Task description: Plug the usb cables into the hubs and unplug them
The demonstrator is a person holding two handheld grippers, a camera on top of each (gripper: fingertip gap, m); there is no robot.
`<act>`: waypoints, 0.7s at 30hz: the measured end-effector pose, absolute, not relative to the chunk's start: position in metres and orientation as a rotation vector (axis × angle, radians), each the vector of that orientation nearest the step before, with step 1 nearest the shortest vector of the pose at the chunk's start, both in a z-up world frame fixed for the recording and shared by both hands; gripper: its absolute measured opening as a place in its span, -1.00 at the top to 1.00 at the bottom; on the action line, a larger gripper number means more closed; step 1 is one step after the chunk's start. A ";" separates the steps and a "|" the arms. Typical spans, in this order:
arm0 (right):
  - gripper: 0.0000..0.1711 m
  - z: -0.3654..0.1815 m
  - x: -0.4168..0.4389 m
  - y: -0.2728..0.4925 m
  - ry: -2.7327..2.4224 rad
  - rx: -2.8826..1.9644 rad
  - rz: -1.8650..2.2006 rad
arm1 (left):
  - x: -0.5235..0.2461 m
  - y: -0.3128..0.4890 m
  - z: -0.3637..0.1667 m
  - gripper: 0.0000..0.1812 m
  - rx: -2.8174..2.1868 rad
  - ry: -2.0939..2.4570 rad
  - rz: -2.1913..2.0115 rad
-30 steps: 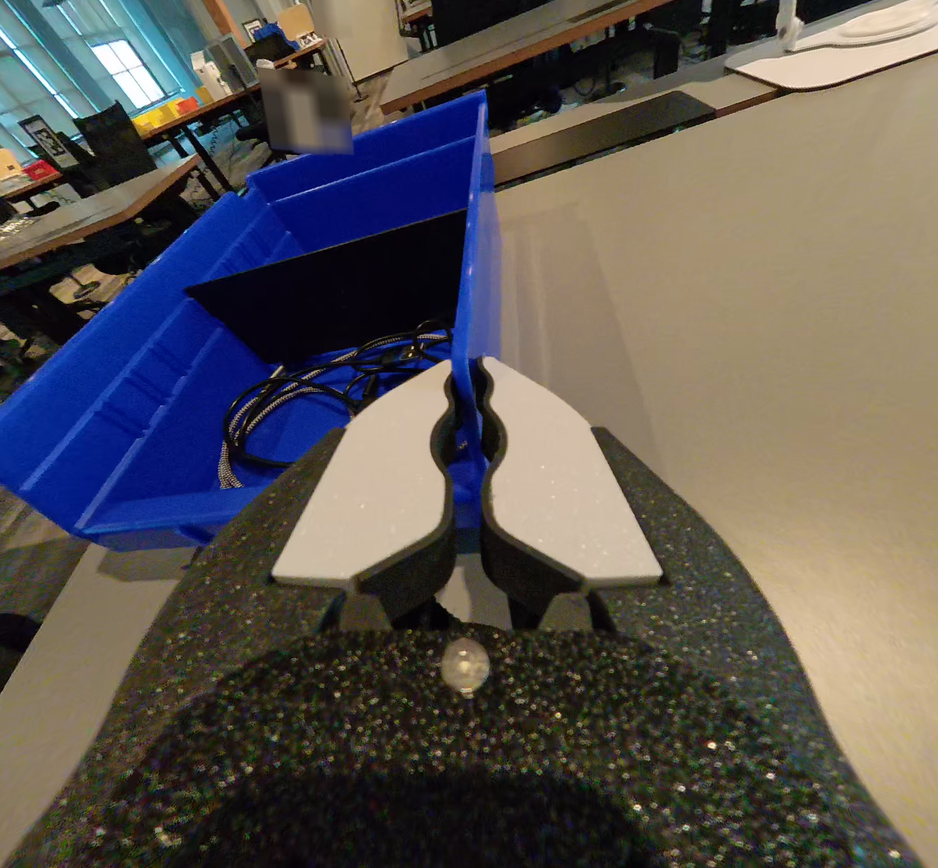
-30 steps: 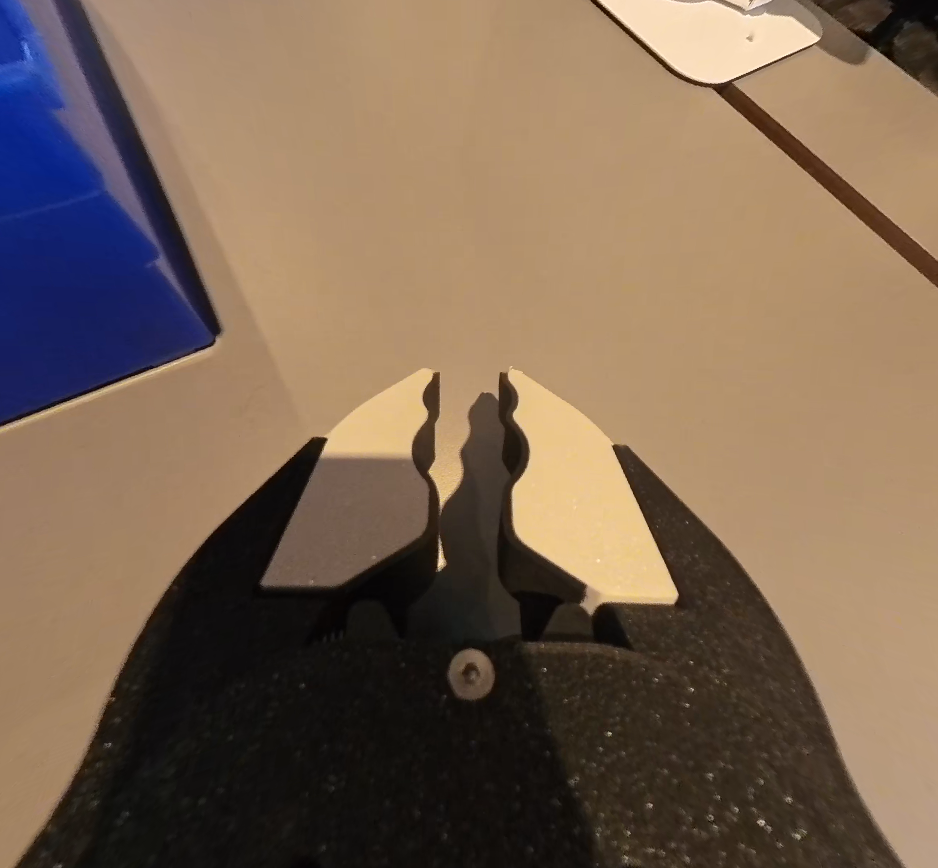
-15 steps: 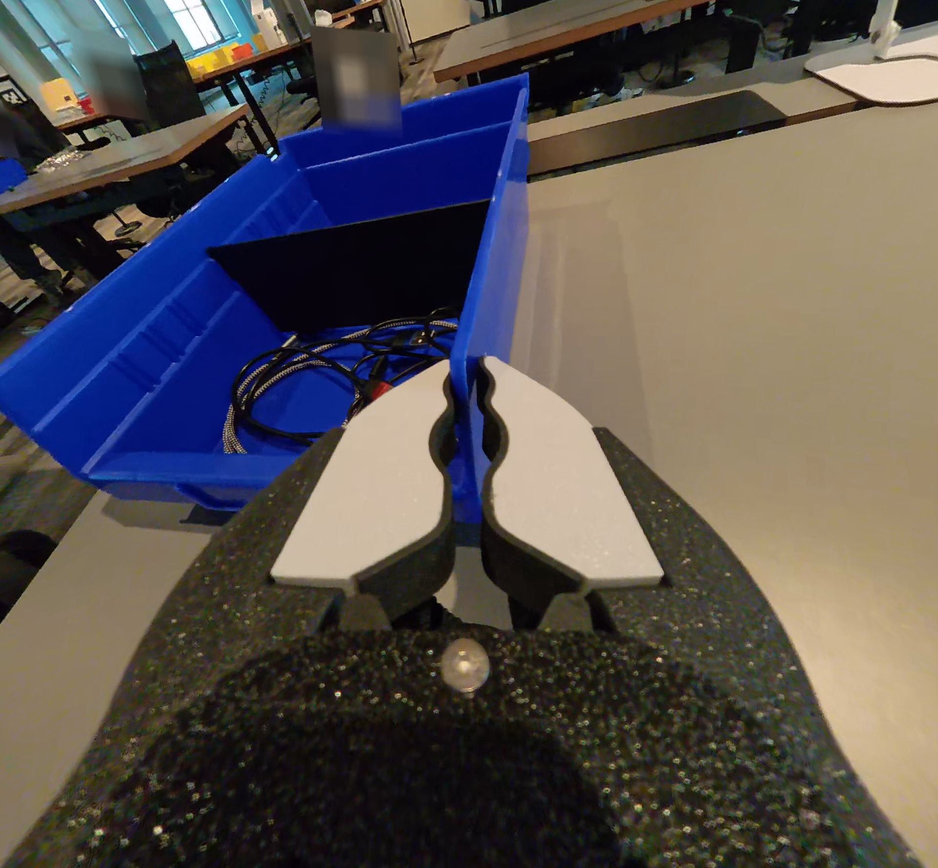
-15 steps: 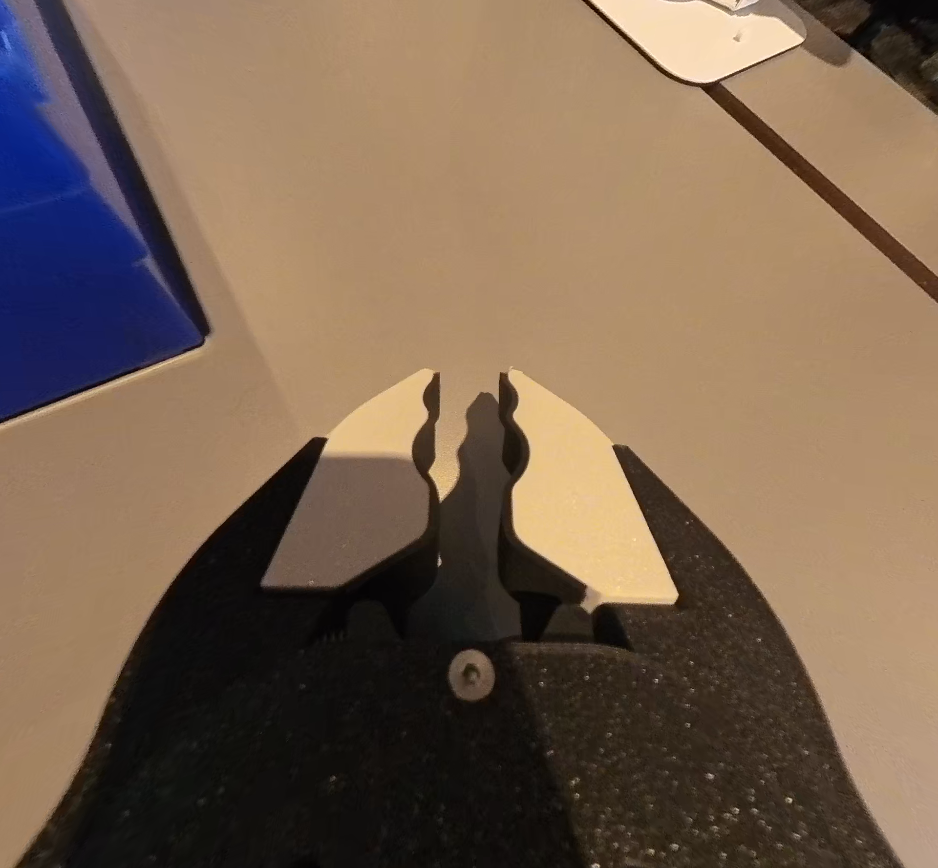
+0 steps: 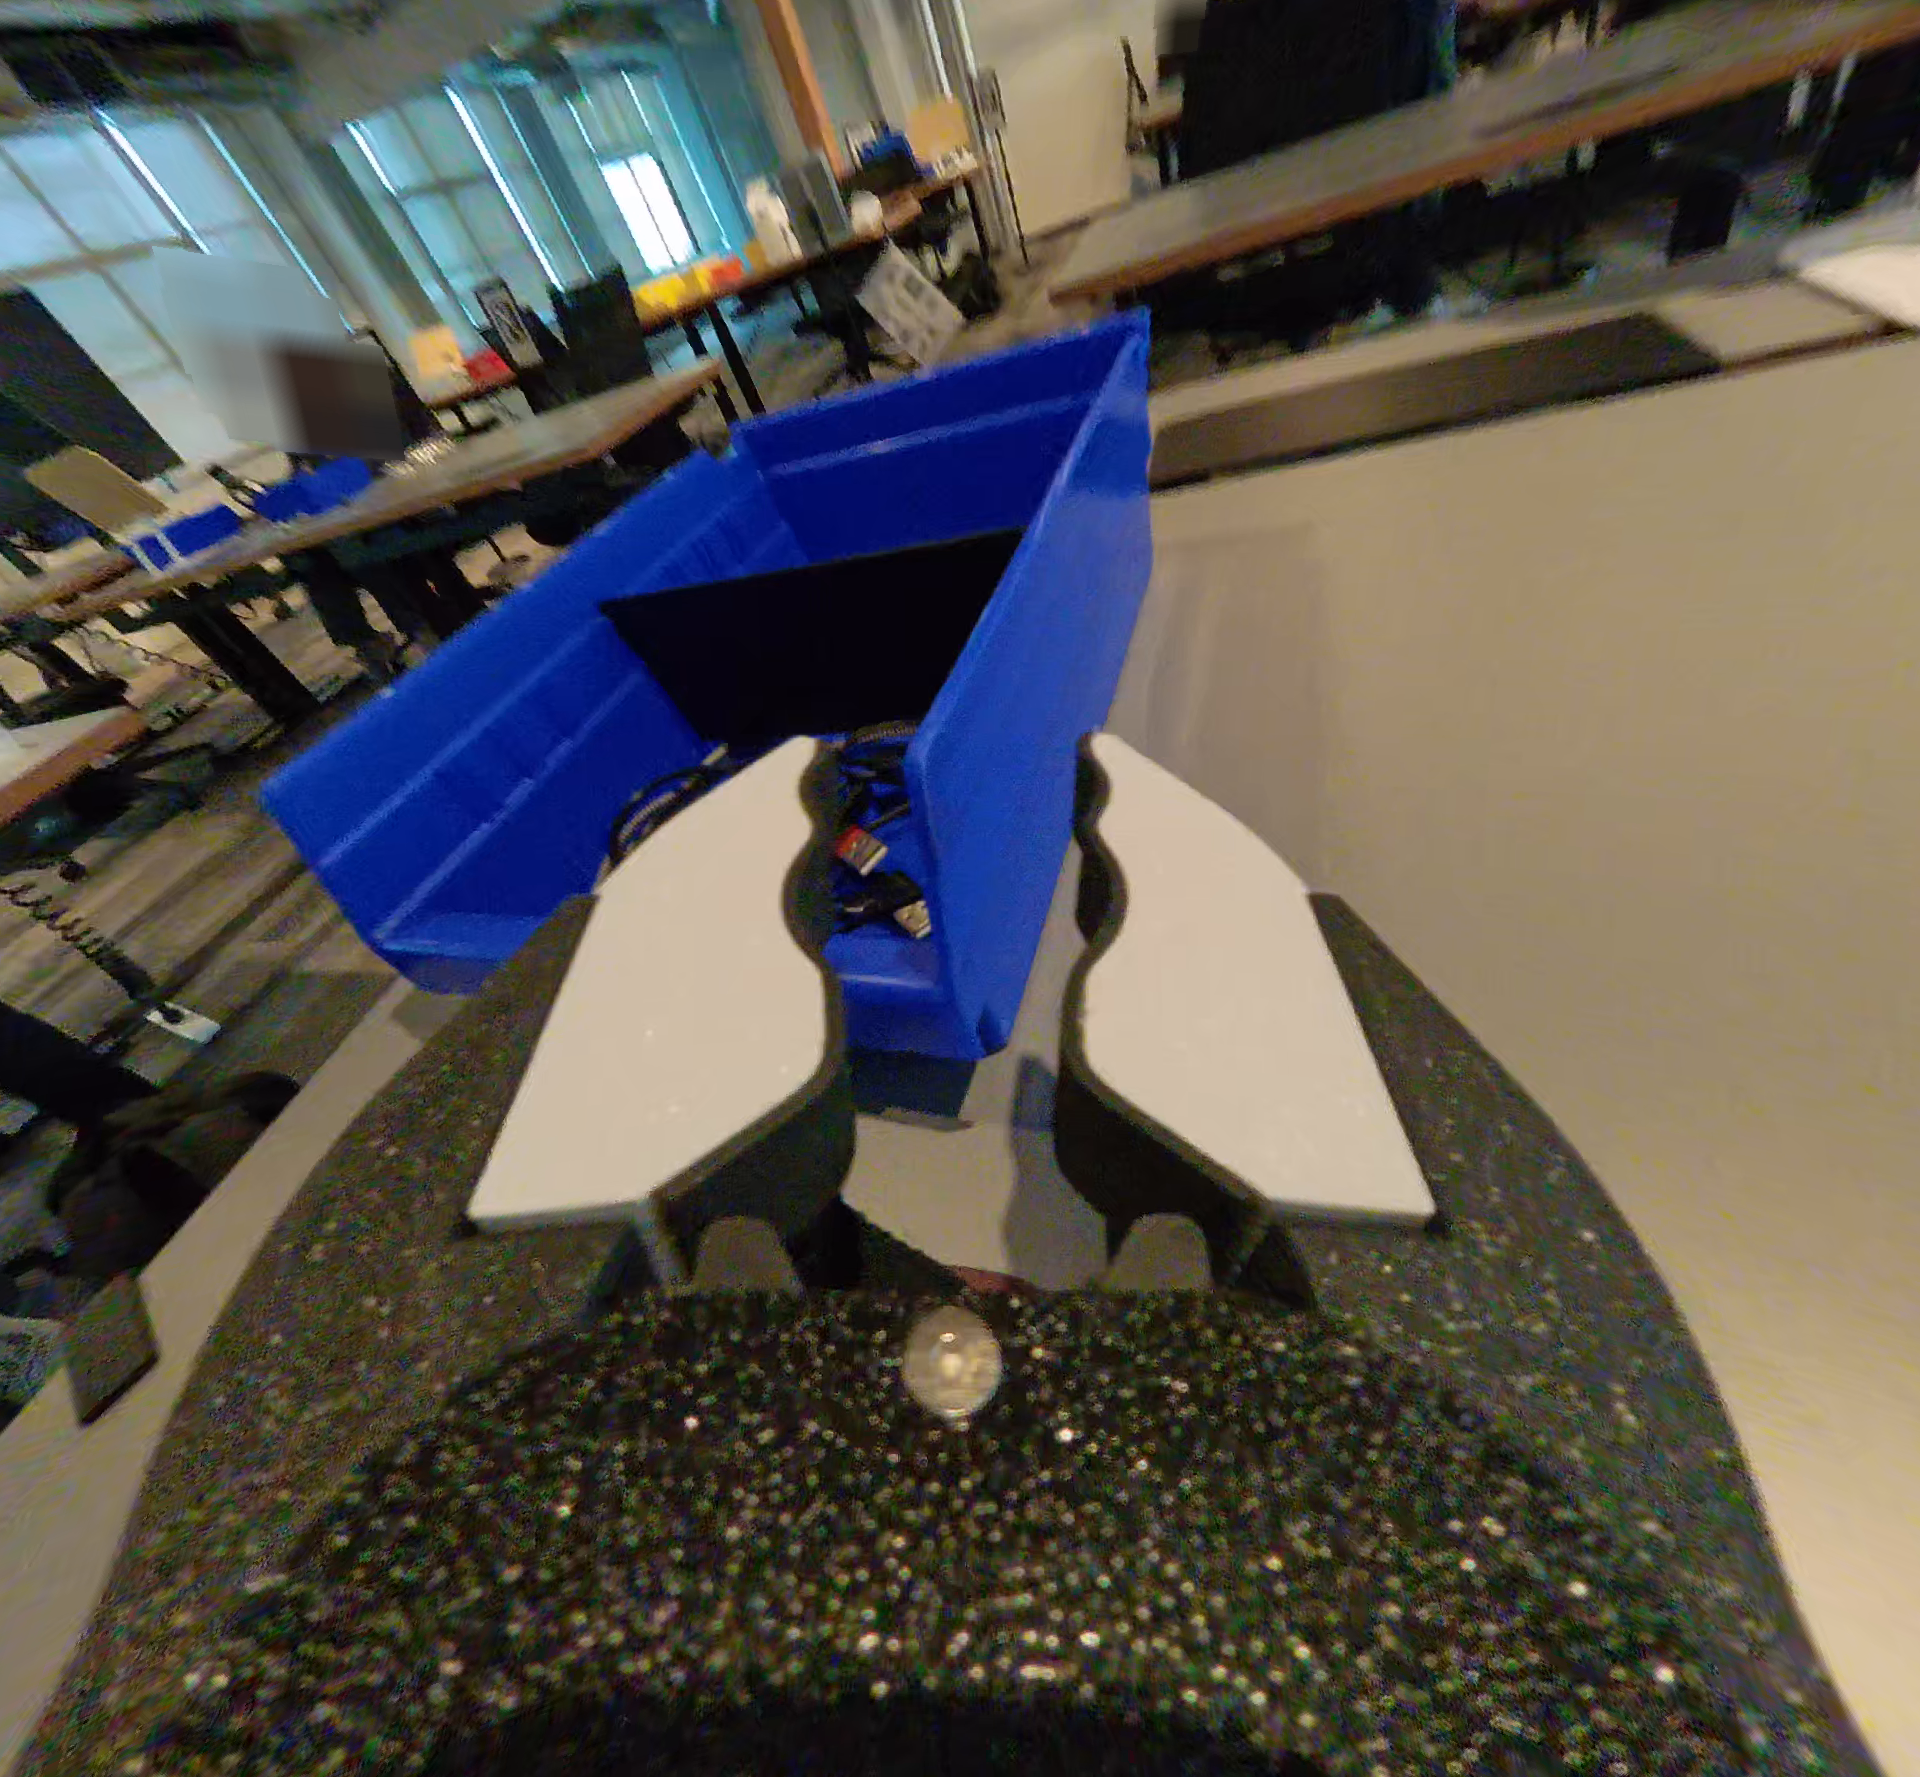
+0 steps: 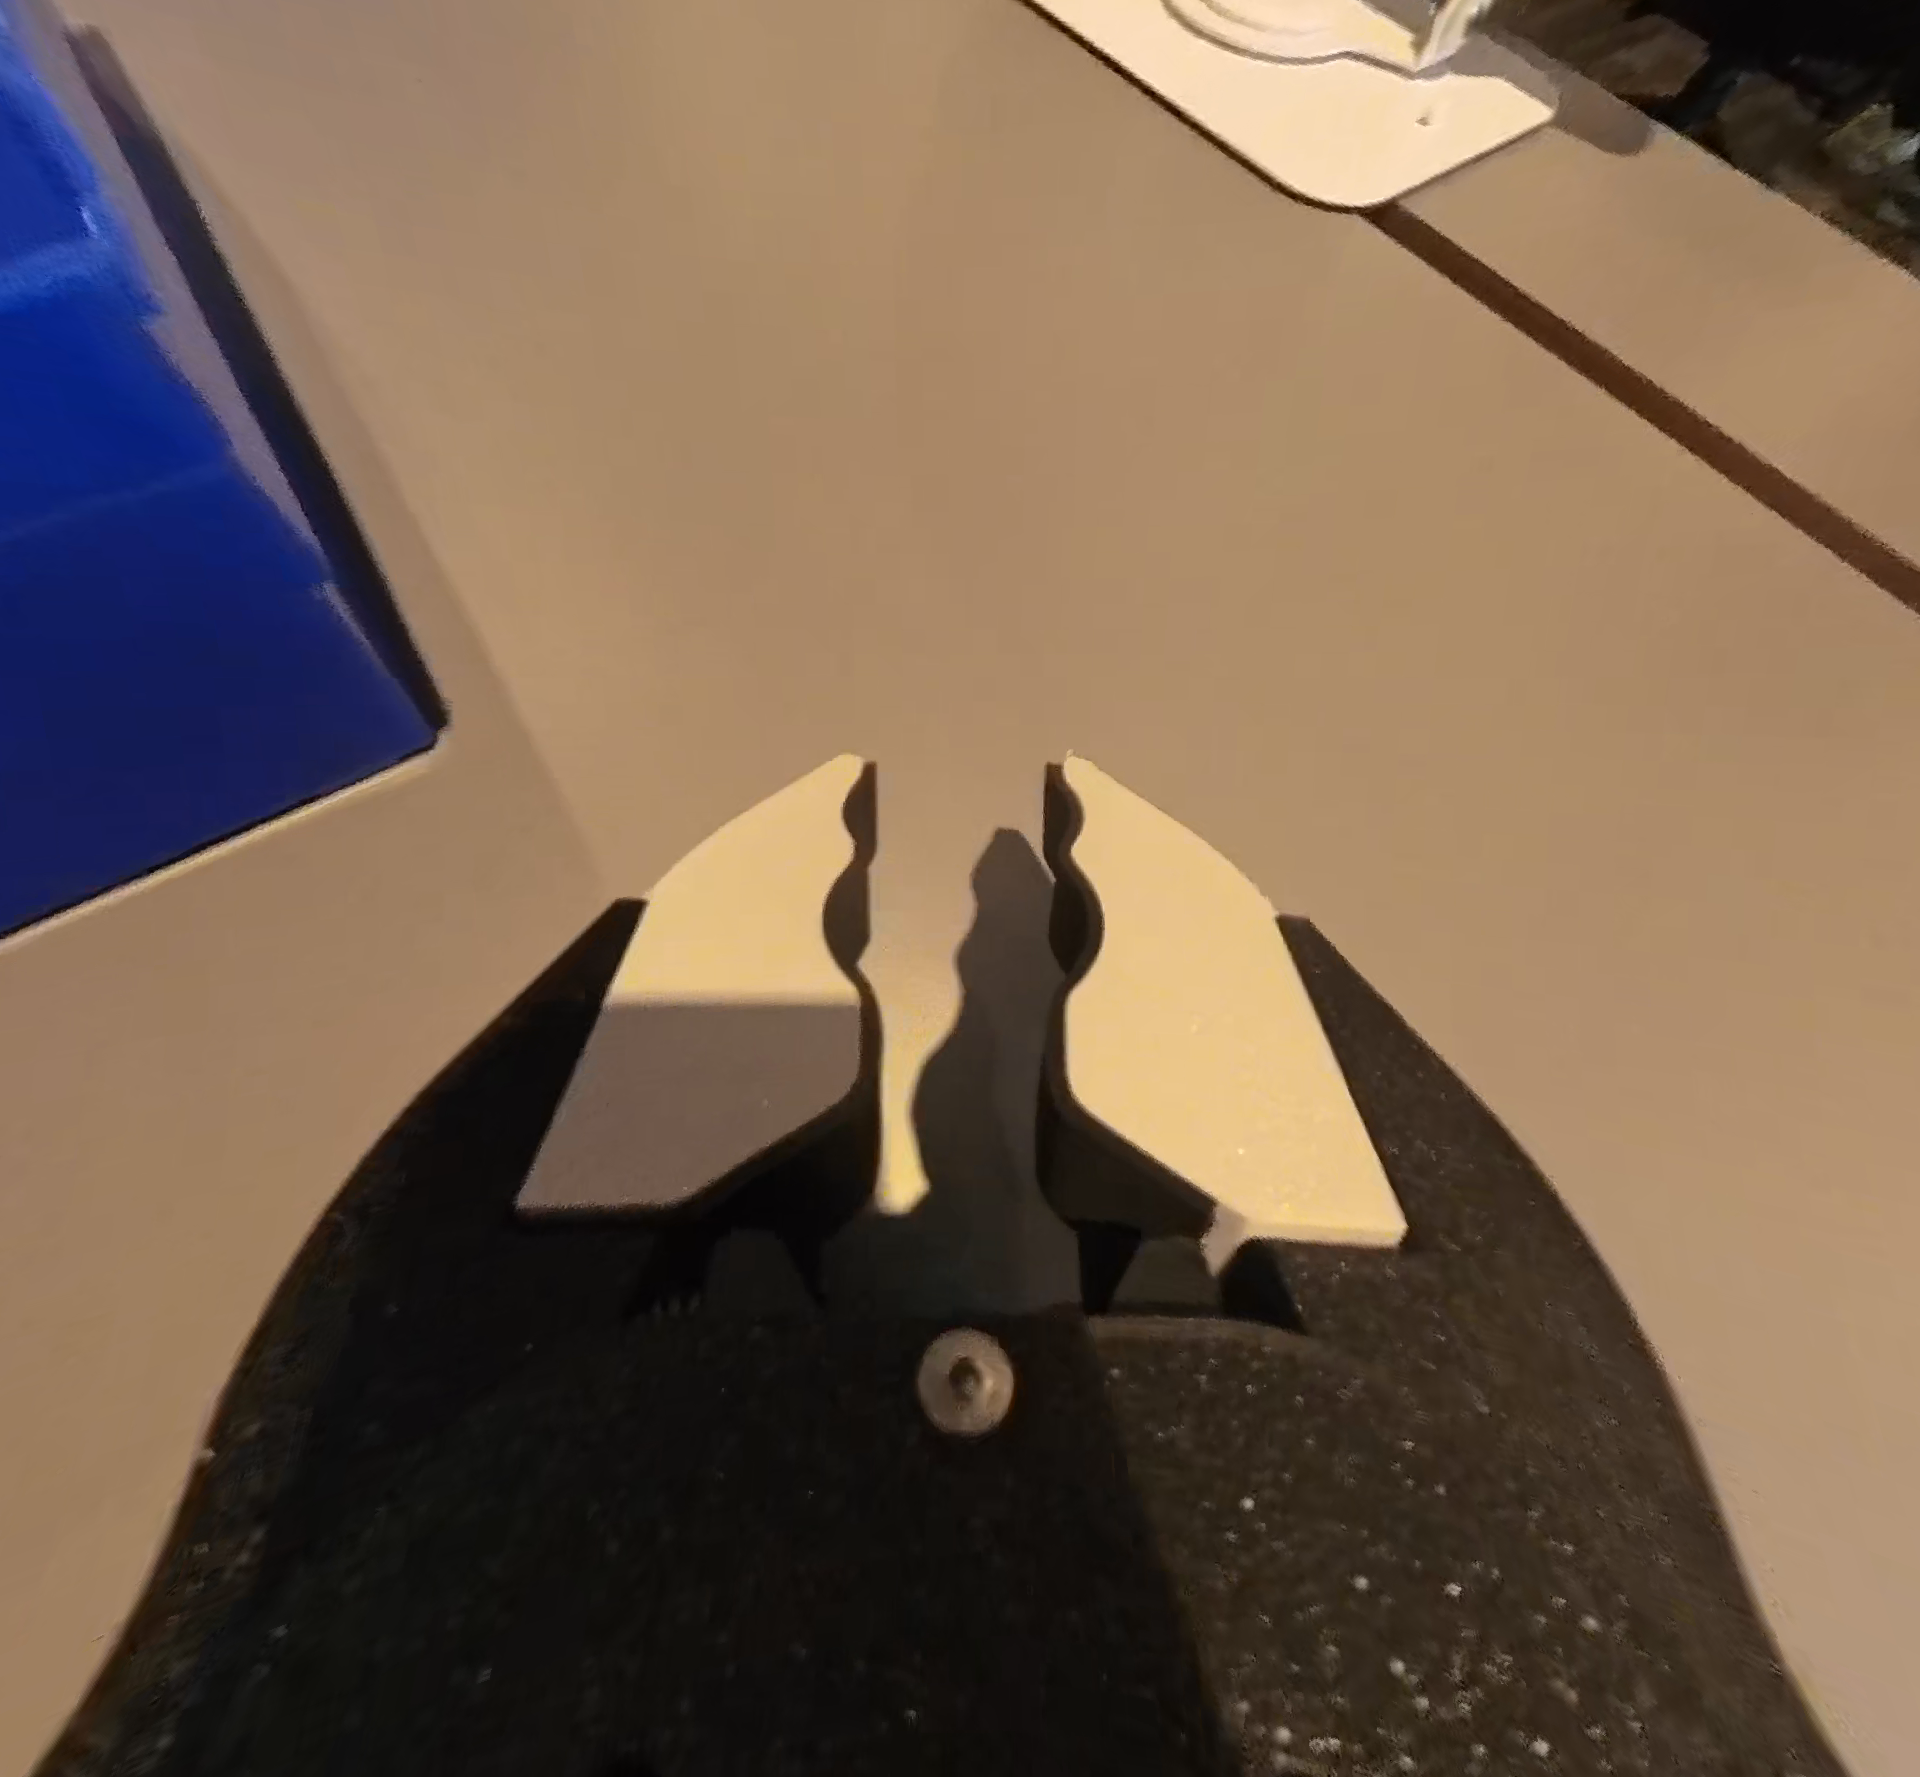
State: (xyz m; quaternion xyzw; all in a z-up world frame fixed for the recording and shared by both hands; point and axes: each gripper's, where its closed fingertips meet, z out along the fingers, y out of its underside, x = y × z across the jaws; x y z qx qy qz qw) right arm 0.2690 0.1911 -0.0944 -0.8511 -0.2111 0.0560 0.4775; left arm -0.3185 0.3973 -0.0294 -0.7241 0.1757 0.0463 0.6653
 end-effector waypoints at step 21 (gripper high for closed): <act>0.56 -0.048 0.114 0.206 -1.243 -2.480 0.058 | -0.235 0.306 -0.002 0.50 -1.384 0.372 -0.125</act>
